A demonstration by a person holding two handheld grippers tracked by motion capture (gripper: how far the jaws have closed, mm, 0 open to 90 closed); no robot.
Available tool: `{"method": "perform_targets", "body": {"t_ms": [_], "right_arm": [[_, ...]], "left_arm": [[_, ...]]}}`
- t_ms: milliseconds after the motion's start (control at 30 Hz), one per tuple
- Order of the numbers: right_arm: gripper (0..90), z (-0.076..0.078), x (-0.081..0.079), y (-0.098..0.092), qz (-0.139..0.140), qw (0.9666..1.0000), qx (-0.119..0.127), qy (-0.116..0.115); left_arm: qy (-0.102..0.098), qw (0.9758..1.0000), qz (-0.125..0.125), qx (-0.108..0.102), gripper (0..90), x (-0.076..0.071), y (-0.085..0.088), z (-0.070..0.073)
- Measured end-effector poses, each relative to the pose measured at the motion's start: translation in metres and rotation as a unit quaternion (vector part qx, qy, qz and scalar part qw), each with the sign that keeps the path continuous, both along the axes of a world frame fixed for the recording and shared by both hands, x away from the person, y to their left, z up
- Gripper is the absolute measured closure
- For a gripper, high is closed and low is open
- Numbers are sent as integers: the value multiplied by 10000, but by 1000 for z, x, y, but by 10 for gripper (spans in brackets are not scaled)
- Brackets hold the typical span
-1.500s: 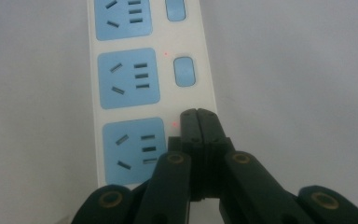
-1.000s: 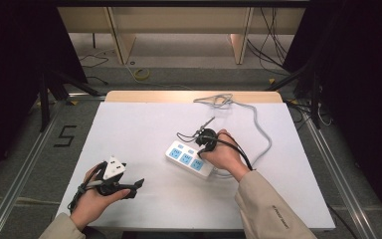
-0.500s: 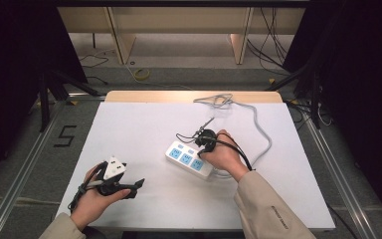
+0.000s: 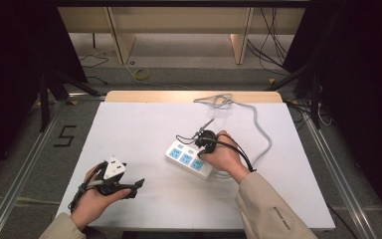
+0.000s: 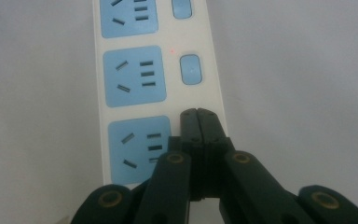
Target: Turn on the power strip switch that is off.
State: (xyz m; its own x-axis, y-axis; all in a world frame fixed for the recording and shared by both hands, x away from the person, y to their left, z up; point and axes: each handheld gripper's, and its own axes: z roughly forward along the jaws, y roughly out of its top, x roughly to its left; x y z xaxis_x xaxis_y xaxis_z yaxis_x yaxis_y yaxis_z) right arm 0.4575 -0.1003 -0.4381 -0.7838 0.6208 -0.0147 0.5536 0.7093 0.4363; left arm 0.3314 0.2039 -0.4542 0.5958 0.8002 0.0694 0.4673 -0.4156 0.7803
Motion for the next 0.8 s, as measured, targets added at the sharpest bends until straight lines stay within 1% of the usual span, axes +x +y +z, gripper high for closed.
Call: {"method": "perform_targets", "body": {"t_ms": [267, 333, 400, 467, 600, 667, 800], "right_arm": [[900, 1, -1, -1, 73, 10000, 22, -24], [900, 3, -2, -1, 62, 9998, 142, -104], [900, 5, -2, -1, 45, 9996, 186, -205], [900, 7, -1, -3, 27, 9995, 211, -237], [900, 7, -1, -8, 3, 9994, 250, -240], [878, 6, -1, -9, 2, 9993, 283, -236], [871, 7, -1, -11, -23, 9992, 299, -249]], "left_arm": [[2, 10000, 6, -5, 181, 0, 0, 0], [8, 10000, 8, -2, 181, 0, 0, 0], [9, 10000, 11, 0, 181, 1, 0, 0], [8, 10000, 8, -1, 181, 0, 0, 0], [11, 10000, 7, -3, 181, 0, 0, 0], [12, 10000, 3, 2, 181, 0, 0, 0], [13, 10000, 4, 7, 181, 0, 0, 0]]}}
